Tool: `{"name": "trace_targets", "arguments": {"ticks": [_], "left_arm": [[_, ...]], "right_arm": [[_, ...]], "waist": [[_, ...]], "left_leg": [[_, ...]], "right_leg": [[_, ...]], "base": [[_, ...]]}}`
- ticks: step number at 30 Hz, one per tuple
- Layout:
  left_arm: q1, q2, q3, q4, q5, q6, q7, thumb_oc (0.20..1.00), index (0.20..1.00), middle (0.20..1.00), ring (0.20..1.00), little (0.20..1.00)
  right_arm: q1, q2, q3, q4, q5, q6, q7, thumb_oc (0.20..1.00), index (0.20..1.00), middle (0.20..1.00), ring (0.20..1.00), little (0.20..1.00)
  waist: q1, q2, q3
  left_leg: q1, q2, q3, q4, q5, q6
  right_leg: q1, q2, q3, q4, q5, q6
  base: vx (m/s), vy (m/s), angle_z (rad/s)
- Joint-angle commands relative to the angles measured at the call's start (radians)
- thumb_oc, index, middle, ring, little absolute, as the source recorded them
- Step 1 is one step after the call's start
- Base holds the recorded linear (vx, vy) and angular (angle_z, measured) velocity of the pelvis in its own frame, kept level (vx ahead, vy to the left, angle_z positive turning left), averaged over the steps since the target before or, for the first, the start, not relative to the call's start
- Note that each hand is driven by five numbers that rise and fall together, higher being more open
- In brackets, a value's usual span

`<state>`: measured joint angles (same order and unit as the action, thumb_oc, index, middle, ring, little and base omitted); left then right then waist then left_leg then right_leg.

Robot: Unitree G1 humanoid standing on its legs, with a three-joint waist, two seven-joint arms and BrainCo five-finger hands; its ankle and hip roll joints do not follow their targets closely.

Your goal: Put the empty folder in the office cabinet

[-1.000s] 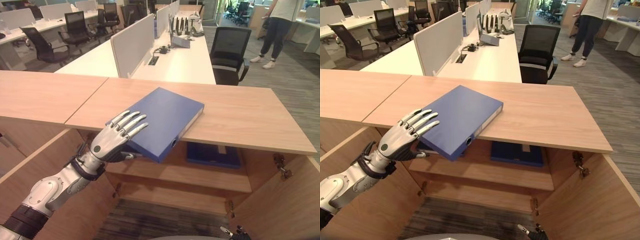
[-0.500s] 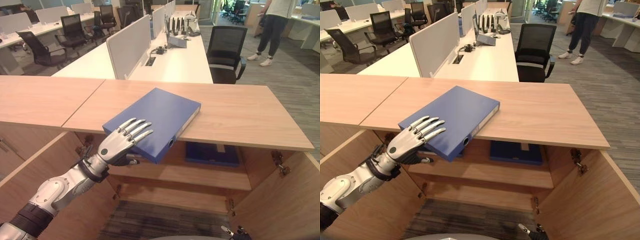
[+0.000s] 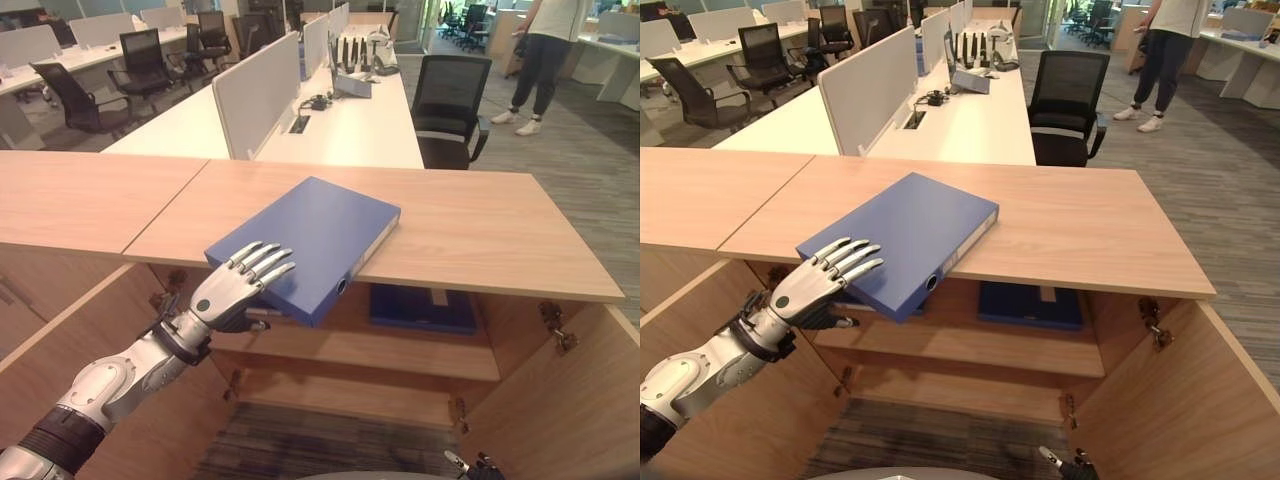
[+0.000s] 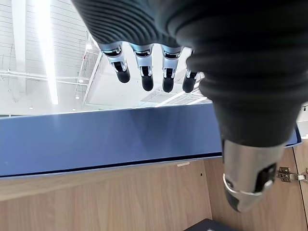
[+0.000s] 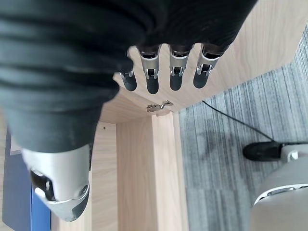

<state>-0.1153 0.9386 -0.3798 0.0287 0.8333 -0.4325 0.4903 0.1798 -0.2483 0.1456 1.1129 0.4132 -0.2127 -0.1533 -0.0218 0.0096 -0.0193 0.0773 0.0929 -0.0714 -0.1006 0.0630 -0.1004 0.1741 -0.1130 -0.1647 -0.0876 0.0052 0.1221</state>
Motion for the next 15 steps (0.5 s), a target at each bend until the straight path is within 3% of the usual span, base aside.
{"name": "trace_targets", "arguments": {"ticks": [1, 15], "left_arm": [[-0.152, 0.002, 0.016, 0.014, -0.010, 0.034, 0.041, 1.000, 1.000, 1.000, 1.000, 1.000], [-0.251, 0.013, -0.055, 0.070, 0.031, 0.060, 0.053, 1.000, 1.000, 1.000, 1.000, 1.000]], "right_arm": [[-0.064, 0.023, -0.036, 0.019, 0.060, -0.042, 0.003, 1.000, 1.000, 1.000, 1.000, 1.000], [-0.071, 0.030, -0.049, 0.038, 0.124, -0.047, 0.019, 1.000, 1.000, 1.000, 1.000, 1.000]], "waist": [[-0.006, -0.010, 0.041], [-0.020, -0.012, 0.034]], "left_leg": [[0.078, 0.102, 0.038, 0.013, -0.091, -0.059], [0.077, 0.103, 0.046, 0.013, -0.092, -0.059]], "right_leg": [[-0.068, -0.086, 0.006, 0.077, -0.020, 0.101], [-0.077, -0.086, 0.013, 0.080, -0.020, 0.103]], "base": [[0.00, 0.000, 0.00], [0.00, 0.001, -0.01]]}}
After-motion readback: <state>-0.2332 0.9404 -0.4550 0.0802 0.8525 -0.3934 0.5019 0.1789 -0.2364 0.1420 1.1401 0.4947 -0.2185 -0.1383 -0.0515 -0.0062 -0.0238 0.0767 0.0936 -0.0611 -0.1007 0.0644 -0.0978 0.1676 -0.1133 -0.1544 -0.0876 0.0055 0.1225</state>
